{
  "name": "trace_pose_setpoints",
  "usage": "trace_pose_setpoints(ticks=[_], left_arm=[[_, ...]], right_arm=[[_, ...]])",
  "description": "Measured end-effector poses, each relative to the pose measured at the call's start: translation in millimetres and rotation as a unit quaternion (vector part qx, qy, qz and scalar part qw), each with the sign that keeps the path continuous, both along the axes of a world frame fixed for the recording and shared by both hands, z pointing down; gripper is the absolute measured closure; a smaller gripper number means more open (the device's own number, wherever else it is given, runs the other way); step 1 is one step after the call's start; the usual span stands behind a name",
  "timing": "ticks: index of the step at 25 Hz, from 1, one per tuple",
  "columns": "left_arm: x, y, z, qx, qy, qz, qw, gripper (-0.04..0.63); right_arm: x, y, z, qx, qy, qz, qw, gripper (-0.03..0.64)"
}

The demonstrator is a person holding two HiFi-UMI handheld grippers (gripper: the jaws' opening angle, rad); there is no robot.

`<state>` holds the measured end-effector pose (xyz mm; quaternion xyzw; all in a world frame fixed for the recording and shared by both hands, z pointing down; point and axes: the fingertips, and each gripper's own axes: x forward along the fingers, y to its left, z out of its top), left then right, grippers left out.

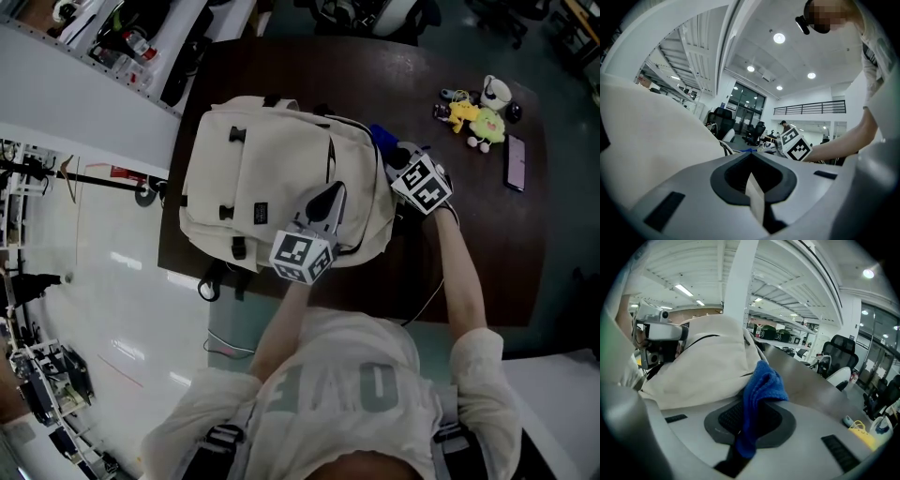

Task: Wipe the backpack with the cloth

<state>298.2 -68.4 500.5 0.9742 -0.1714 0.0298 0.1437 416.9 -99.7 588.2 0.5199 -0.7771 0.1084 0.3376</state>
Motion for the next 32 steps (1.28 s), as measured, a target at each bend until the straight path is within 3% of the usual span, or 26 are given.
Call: trace_pose_setpoints(ticks=[6,32], left_arm=[[1.7,2.7,2.1,0.012,-0.011,0.004,0.9999,0.592],[1.4,7.0,-1.6,0.033,0.006,0.012,0.9994,0.592]], right_arm=[[-7.4,31.3,-2.4,-0.003,-0.008,0.015,1.0,0.575],[-81.5,148.2,-16.7,0.003,0.005,0.056,0.998,0.575]])
